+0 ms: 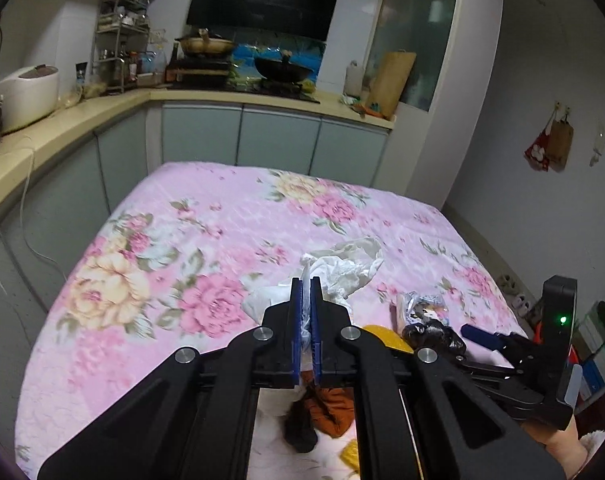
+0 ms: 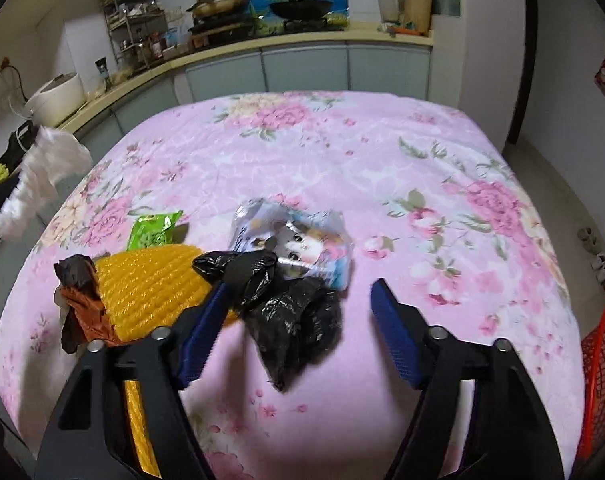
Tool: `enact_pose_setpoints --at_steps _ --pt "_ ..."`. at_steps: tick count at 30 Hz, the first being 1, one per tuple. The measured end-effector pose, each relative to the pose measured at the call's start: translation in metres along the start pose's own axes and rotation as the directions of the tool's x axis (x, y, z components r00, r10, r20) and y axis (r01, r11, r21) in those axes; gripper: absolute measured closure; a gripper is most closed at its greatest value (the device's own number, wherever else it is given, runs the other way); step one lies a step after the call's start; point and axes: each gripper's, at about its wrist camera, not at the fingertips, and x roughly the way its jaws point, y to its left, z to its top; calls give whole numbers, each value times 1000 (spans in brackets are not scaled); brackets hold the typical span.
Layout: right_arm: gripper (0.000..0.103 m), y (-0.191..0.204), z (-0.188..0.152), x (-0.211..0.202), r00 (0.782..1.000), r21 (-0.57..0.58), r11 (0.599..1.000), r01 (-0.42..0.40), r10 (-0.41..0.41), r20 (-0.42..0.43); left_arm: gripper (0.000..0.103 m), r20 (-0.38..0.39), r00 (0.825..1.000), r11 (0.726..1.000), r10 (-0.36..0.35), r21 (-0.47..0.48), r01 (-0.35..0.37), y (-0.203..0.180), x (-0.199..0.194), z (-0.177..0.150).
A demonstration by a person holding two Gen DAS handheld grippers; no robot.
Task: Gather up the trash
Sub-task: 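Grasp the black plastic bag with the right tool and lift it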
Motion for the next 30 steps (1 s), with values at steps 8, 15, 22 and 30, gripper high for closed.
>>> enact_pose_setpoints --at_steps 8,15,22,30 --pt "85 -1 -6 -19 999 -8 1000 -15 15 31 99 49 999 1000 8 -8 -8 9 -17 3" --pt "85 -14 -6 -60 994 32 999 -22 18 112 99 68 997 999 38 0 -38 2 -28 6" --pt "85 -20 1 -106 978 60 998 -23 10 208 99 101 994 998 48 30 -51 -17 -45 11" --pt "85 -29 9 -158 951 89 996 -28 -1 309 99 142 989 996 38 71 -48 -46 -60 16"
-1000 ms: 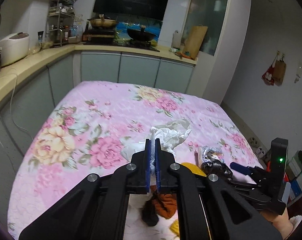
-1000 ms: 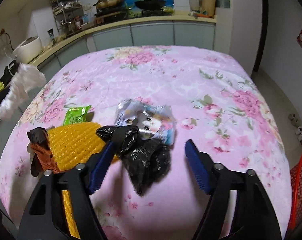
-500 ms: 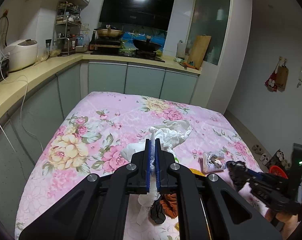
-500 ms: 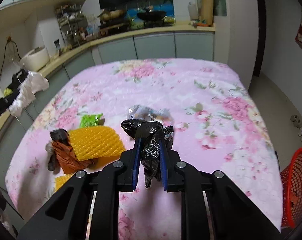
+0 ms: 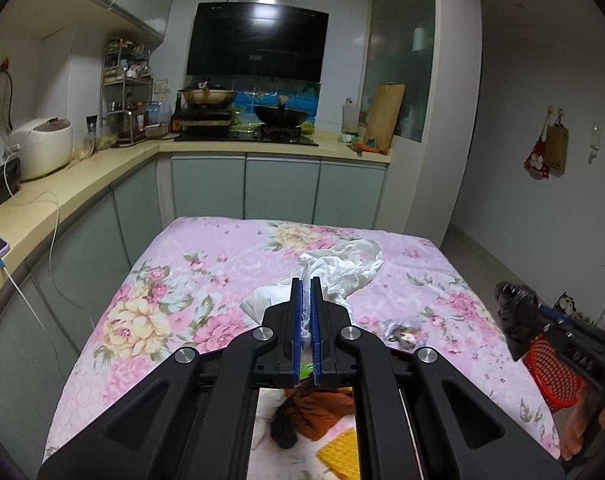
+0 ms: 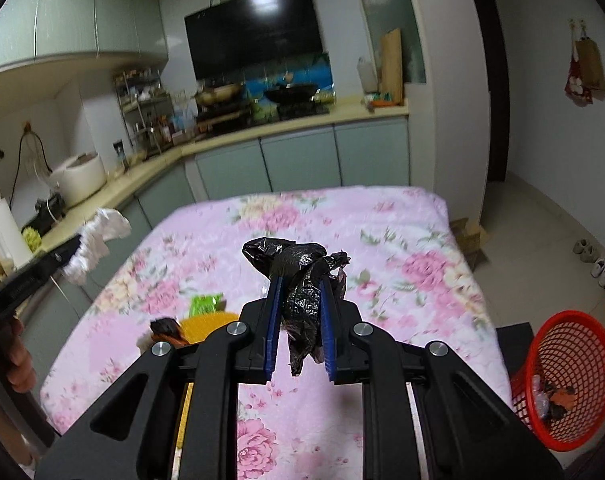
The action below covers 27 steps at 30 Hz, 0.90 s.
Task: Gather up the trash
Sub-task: 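Grasp the black plastic bag with the right tool and lift it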
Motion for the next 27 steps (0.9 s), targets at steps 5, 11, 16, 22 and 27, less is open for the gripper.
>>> enact_pose_setpoints --at_steps 5,11,16,22,27 --pt "85 -13 11 -29 998 12 999 30 -30 57 99 6 999 999 -36 21 36 -21 -1 4" --pt "85 -38 17 -52 991 45 995 89 -93 91 99 6 995 993 -97 62 96 -56 2 7" --pt "85 -64 19 -72 982 88 986 141 -151 112 99 -6 988 983 -156 100 156 -86 8 7" --pt "85 -92 15 -91 967 131 970 207 -223 123 99 -26 970 961 -241 136 242 -127 15 6" --pt "85 -119 10 -102 952 179 948 262 -285 117 99 -50 947 931 -317 172 321 -168 19 4"
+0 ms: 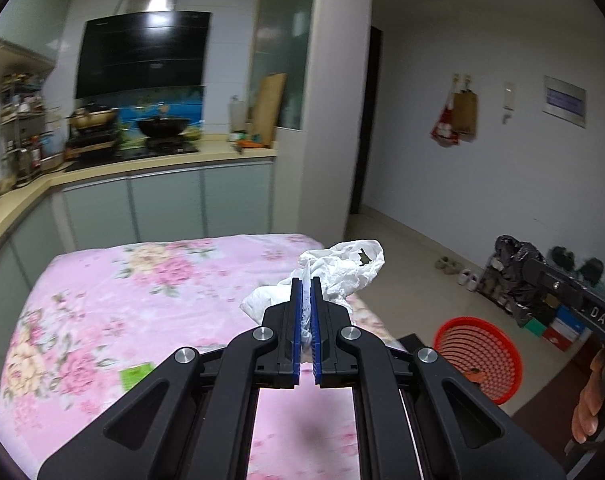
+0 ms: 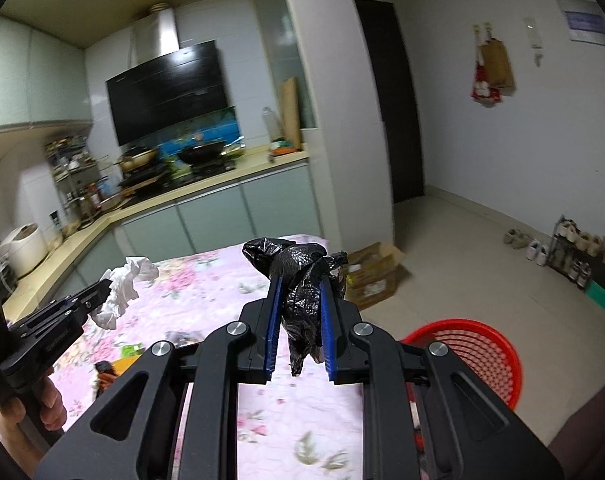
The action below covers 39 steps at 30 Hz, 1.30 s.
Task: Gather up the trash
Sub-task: 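Grasp the black plastic bag with the right tool and lift it, then carry the white plastic and black bag over the red basket and open both tools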
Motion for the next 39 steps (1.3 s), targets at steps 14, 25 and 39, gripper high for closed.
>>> enact_pose_setpoints --at_steps 14,25,39 --pt "85 -81 -6 -15 983 99 978 182 -182 -8 99 -76 978 972 -196 116 204 -111 53 -7" --pt "85 -147 -36 11 959 194 943 269 -244 -146 99 -240 924 931 -298 139 337 -183 119 -44" --pt "56 -195 -72 70 927 308 909 279 -171 -334 57 -376 856 906 -356 87 414 -211 175 -87"
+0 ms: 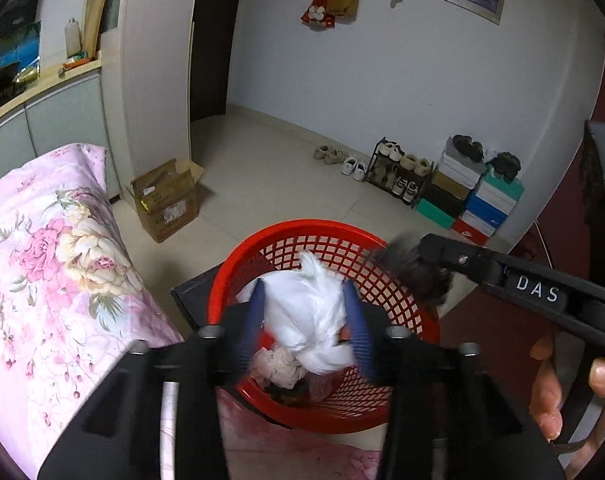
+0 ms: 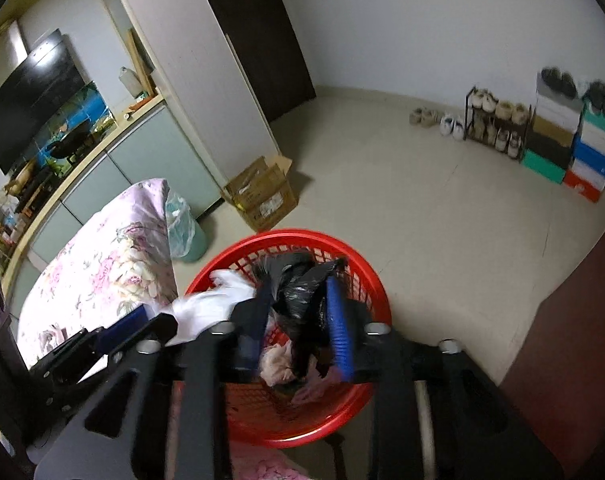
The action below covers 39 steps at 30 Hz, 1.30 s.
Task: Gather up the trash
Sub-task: 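Carry the white plastic and black bag over the red basket and open both tools, then move both open tools back over the quilt toward the remaining trash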
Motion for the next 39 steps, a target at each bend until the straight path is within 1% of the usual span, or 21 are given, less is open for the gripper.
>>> enact_pose_setpoints --at_steps 2,5,7,8,10,11,12,13,14,17,19,21,22,23,24,25,29,30,32,37,39 --pt "53 -7 0 -1 1000 31 999 -13 13 -1 44 10 1000 1000 12 10 -12 1 -4 0" --pt "53 -10 0 -8 1000 37 999 -19 19 12 35 36 999 999 40 -1 -40 9 -18 1" --pt "53 -4 -1 -21 999 9 1000 -13 12 42 25 55 996 998 64 -15 -63 13 -28 5" --pt "51 -1 -1 -26 998 -7 1000 -9 9 63 21 72 994 997 78 -20 -76 17 -37 6" --pt "39 9 -4 -43 991 -51 999 5 2 133 17 126 985 993 114 -29 -111 22 -58 7" --pt "29 16 -6 -55 983 -76 997 12 2 182 16 158 977 990 141 -35 -137 25 -71 7" --pt "25 24 -9 -66 973 -100 995 16 8 229 16 180 971 987 158 -38 -153 26 -80 8" --pt "24 31 -12 -76 963 -125 992 15 20 268 14 207 962 984 177 -41 -172 27 -91 8" --pt "20 35 -13 -82 957 -141 990 13 28 287 13 225 955 981 192 -44 -187 28 -98 7" --pt "8 57 -23 -106 924 -196 981 0 75 375 9 304 915 964 264 -67 -256 34 -132 0" --pt "7 67 -30 -120 896 -216 976 -22 115 429 8 338 896 958 287 -87 -274 37 -149 -3" --pt "7 75 -33 -130 875 -227 973 -40 144 462 7 369 876 950 311 -119 -288 41 -167 -9" --pt "7 79 -36 -134 866 -233 971 -50 159 474 7 377 870 948 317 -130 -290 43 -174 -11" --pt "7 85 -38 -137 865 -243 968 -58 170 473 7 387 862 945 326 -145 -293 47 -183 -15" --pt "7 92 -39 -137 872 -260 964 -59 177 457 7 393 856 942 335 -156 -296 48 -189 -16" --pt "7 97 -40 -138 876 -273 960 -62 183 445 7 403 844 936 352 -172 -308 51 -197 -20" --pt "7 119 -51 -141 873 -310 948 -79 216 437 7 421 807 910 415 -204 -361 63 -223 -29" --pt "7 123 -53 -142 871 -313 946 -87 225 437 7 417 794 897 442 -219 -384 67 -230 -31" --pt "7 133 -57 -144 868 -321 942 -99 239 435 7 410 778 880 475 -237 -412 75 -243 -37" --pt "7 159 -64 -144 866 -353 925 -137 285 410 7 344 754 826 559 -305 -474 113 -275 -54" --pt "7 168 -67 -143 867 -366 916 -165 311 389 7 323 736 798 595 -340 -496 130 -288 -64"
